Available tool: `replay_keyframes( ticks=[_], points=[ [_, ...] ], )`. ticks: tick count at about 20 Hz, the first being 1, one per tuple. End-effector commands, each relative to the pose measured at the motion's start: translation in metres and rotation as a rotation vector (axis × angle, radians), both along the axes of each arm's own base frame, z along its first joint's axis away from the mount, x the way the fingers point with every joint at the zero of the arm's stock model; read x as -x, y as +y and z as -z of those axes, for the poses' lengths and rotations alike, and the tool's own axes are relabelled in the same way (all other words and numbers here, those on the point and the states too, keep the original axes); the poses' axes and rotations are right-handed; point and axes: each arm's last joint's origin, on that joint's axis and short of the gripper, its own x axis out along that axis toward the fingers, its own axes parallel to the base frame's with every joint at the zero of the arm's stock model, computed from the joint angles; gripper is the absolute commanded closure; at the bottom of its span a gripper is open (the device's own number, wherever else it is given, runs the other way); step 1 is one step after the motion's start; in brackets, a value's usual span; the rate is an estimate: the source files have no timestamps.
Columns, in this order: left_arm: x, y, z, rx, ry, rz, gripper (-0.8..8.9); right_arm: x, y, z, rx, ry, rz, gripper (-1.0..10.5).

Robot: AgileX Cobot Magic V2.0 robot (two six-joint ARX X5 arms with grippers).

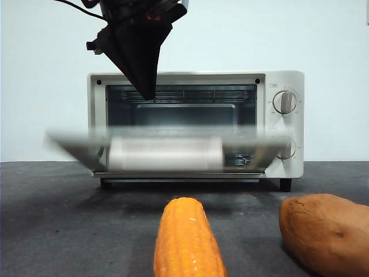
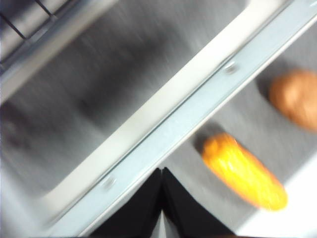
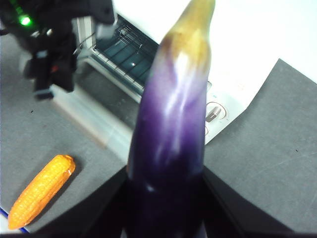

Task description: Take the eggplant from the table,put the eggplant in the oven

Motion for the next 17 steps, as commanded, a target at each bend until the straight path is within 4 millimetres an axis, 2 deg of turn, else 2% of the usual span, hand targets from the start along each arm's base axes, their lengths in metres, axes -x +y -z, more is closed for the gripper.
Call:
replay_keyframes(
  ticks=[1,4,10,13,17],
  points=[
    [0.004,-0.008,-0.002,0.003,-0.012,0.049,8.07,0.002,0.0,0.004,0.065,0.03,-0.005,8.1],
    [0.002,-0.01,-0.01,0.062,-0.076,0.038,8.07,-0.001,0.008,0.007,0.095,0.038,-0.01,8.1],
    [0.007,0.015,-0.034,0.171,-0.21,-0.047,8.07,-0.012,0.036,0.021,0.217,0.069,-0.078,8.1],
    [0.019,0.043,-0.035,0.212,-0.308,-0.15,8.07,-0.019,0.057,0.038,0.248,0.068,-0.15,8.1],
    [0.044,0.091,-0.024,0.276,-0.438,-0.328,8.08,-0.03,0.086,0.065,0.291,0.042,-0.271,8.1]
  ],
)
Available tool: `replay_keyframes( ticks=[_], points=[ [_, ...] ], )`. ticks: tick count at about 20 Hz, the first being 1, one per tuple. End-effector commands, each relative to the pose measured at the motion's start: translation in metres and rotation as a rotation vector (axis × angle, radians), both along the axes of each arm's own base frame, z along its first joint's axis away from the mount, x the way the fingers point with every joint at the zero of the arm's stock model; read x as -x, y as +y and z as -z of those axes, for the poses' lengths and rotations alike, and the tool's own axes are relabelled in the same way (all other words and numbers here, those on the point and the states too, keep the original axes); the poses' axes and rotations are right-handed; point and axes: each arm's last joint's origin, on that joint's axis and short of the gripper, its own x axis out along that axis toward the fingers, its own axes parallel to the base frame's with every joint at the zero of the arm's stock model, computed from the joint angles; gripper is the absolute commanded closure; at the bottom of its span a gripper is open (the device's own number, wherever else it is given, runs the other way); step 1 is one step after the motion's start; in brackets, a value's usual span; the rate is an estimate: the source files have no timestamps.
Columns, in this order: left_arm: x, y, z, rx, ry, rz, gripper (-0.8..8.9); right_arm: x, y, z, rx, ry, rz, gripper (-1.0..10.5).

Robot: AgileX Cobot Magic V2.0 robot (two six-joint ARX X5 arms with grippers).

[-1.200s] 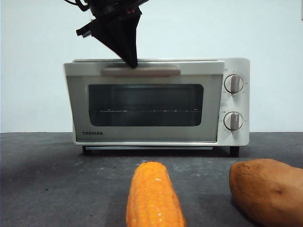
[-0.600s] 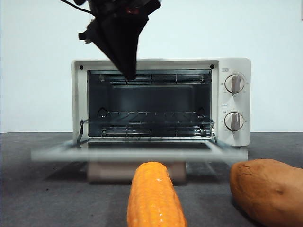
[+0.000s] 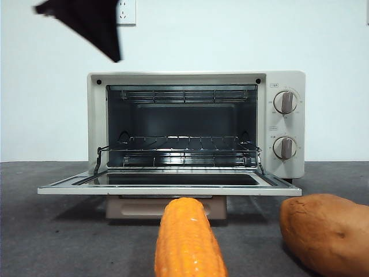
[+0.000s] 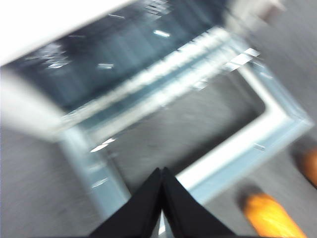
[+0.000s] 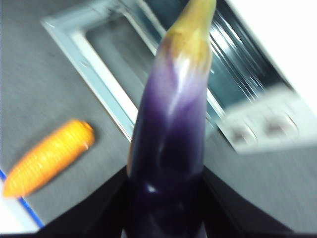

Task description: Take the eggplant from the table,put the eggplant in the oven

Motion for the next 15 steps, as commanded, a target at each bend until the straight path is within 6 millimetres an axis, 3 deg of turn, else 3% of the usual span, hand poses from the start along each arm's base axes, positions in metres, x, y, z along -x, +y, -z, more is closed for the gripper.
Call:
replay_keyframes(
  ticks=[1,7,10,15],
  points=[
    [0.016,0.023,0.006,0.081,-0.056,-0.113,8.08,-0.006,0.021,0.015,0.069,-0.041,-0.106,8.1],
    [0.048,0.08,0.045,0.187,-0.13,-0.336,8.08,-0.053,0.075,0.061,0.278,-0.125,-0.245,8.1],
    [0.047,0.097,0.066,0.187,-0.124,-0.428,8.08,-0.085,0.098,0.084,0.362,-0.205,-0.325,8.1],
    [0.04,0.112,0.083,0.211,-0.103,-0.483,8.08,-0.135,0.115,0.112,0.412,-0.336,-0.283,7.8]
  ],
)
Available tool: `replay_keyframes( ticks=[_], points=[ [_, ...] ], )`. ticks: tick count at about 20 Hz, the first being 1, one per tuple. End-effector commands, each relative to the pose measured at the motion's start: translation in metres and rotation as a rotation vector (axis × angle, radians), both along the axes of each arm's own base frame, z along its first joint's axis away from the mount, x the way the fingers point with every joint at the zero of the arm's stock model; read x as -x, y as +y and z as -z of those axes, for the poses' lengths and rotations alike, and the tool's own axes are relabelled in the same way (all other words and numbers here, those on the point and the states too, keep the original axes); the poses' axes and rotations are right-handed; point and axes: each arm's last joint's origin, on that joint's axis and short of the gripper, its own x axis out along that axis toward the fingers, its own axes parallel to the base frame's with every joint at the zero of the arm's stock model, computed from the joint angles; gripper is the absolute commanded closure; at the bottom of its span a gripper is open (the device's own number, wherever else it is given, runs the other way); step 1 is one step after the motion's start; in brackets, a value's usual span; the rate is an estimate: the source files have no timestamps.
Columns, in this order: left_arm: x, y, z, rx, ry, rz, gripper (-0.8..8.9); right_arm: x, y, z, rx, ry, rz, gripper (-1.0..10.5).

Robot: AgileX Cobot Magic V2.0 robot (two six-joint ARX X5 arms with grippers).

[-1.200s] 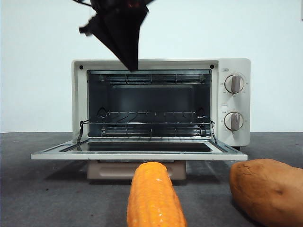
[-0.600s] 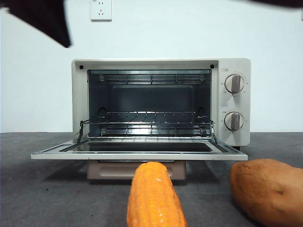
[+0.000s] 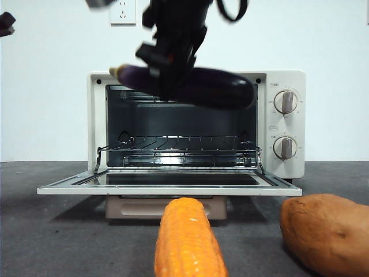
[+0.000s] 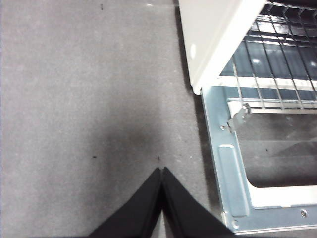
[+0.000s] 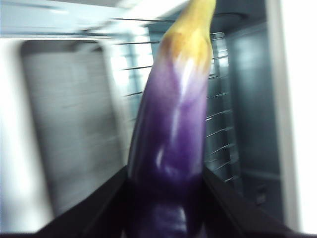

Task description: Take the eggplant from the table,put the eggplant in the oven

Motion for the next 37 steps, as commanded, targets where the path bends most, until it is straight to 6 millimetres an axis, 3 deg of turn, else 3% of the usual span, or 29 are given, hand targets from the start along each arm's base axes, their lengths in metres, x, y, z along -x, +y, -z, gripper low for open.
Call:
replay_keyframes(
  ticks=[1,7,11,13,21,37],
  points=[
    [-0.005,0.002,0.0,0.028,0.004,0.003,8.08,-0.019,0.009,0.01,0.04,-0.066,-0.033,7.6],
    [-0.006,0.002,0.001,0.05,0.009,0.026,8.08,-0.05,0.01,0.041,0.107,-0.084,-0.021,7.5],
    [-0.005,0.002,0.001,0.065,0.013,0.047,8.08,-0.061,0.009,0.055,0.129,-0.074,0.013,6.3],
    [-0.005,0.001,0.001,0.068,0.014,0.051,8.08,-0.062,0.009,0.054,0.104,-0.09,0.046,5.8],
    [-0.005,0.001,0.001,0.068,0.014,0.051,8.08,-0.063,0.01,0.051,0.07,-0.137,0.129,5.8],
    [-0.01,0.001,0.004,0.062,0.026,0.054,8.08,-0.052,0.016,0.043,0.063,-0.158,0.116,5.8]
  ],
)
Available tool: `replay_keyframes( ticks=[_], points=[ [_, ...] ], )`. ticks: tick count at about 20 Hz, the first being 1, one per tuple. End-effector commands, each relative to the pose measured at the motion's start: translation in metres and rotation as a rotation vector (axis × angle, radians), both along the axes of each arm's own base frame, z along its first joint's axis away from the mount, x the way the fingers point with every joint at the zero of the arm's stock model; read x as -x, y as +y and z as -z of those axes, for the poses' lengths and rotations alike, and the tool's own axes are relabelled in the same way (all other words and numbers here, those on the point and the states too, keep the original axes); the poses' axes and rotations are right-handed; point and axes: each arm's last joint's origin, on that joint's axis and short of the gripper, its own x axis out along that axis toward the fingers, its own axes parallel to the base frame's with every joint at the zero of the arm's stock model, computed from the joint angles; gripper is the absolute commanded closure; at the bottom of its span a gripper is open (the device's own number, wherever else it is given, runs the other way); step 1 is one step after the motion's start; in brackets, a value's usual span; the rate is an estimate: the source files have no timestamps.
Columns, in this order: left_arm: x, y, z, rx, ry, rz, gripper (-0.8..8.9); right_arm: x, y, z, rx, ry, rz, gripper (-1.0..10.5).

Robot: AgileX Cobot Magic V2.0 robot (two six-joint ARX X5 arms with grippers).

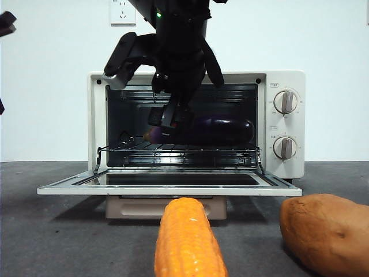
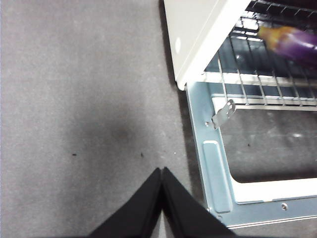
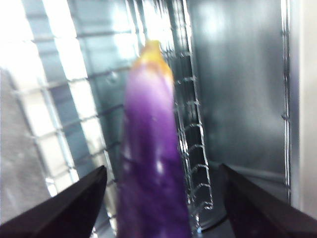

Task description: Take the eggplant from the table,put the eggplant in the oven

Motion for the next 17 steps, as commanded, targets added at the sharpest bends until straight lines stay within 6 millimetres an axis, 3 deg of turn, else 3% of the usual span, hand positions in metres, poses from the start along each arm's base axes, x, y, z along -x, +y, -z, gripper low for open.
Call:
replay_keyframes(
  ticks=[1,6,11,17],
  points=[
    [-0.005,-0.001,0.002,0.002,0.005,0.004,8.08,0.006,0.007,-0.008,-0.038,-0.016,-0.007,5.8],
    [-0.02,-0.004,0.014,-0.016,0.044,0.038,8.08,0.029,0.003,-0.04,-0.143,-0.033,-0.01,5.8],
    [-0.04,-0.005,0.037,0.038,0.134,0.103,8.08,0.072,-0.011,-0.085,-0.303,0.006,-0.018,6.0],
    [-0.061,-0.004,0.07,0.147,0.256,0.178,8.08,0.126,-0.039,-0.128,-0.465,0.061,-0.022,7.9]
  ],
)
